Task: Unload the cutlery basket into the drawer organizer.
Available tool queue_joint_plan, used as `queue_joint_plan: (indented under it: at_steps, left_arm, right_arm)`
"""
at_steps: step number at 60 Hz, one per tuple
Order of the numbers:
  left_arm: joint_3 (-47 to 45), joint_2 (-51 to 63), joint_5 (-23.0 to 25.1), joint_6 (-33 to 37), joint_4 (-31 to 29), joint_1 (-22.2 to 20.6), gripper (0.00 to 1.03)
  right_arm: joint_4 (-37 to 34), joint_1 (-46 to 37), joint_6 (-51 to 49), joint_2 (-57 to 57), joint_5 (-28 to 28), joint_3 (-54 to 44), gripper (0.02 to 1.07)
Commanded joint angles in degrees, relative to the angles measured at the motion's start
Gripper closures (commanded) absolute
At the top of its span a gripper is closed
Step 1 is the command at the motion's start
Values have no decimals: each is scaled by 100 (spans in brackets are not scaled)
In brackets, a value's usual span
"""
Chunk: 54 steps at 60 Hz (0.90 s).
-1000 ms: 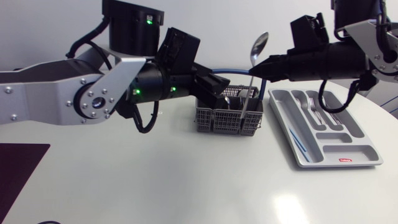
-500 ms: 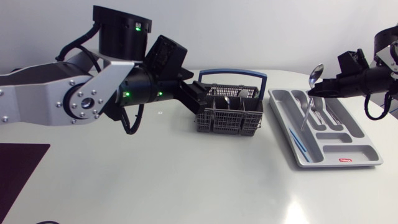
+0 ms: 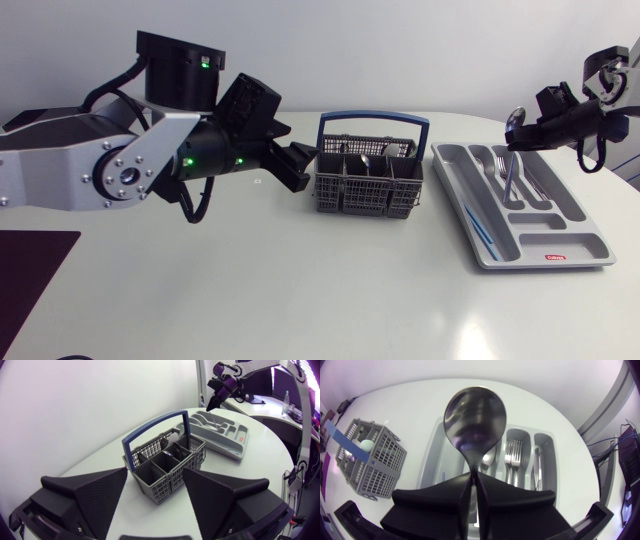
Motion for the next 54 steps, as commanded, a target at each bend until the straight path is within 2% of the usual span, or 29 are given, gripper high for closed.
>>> queue_joint_plan:
  at_steps: [1,19,30,37,44,49,54]
  left_arm:
    - [-201,-92,1,125,100,60,23]
    - [-184,198,10,134,170,34,21]
    - [185,708,28,37,73,-72,21]
    - [432,954,28,-139,3,-239,21]
    - [801,1270,72,-772,-129,-318,22]
    - [1170,1569,89,-1290,-225,-327,22]
    - [1592,1920,265,-1747,-392,-327,22]
  right_arm:
    - [-82,-71,-122,350,69,230,98]
    - [-179,-36,-26,1282,174,819,97]
    - [-267,26,62,1756,315,1153,95]
    - [-258,78,124,1967,438,1276,84]
    - [-249,113,133,2002,491,1302,75]
    - [-258,122,177,1976,508,1294,53]
    - [-258,122,221,1862,508,1197,38]
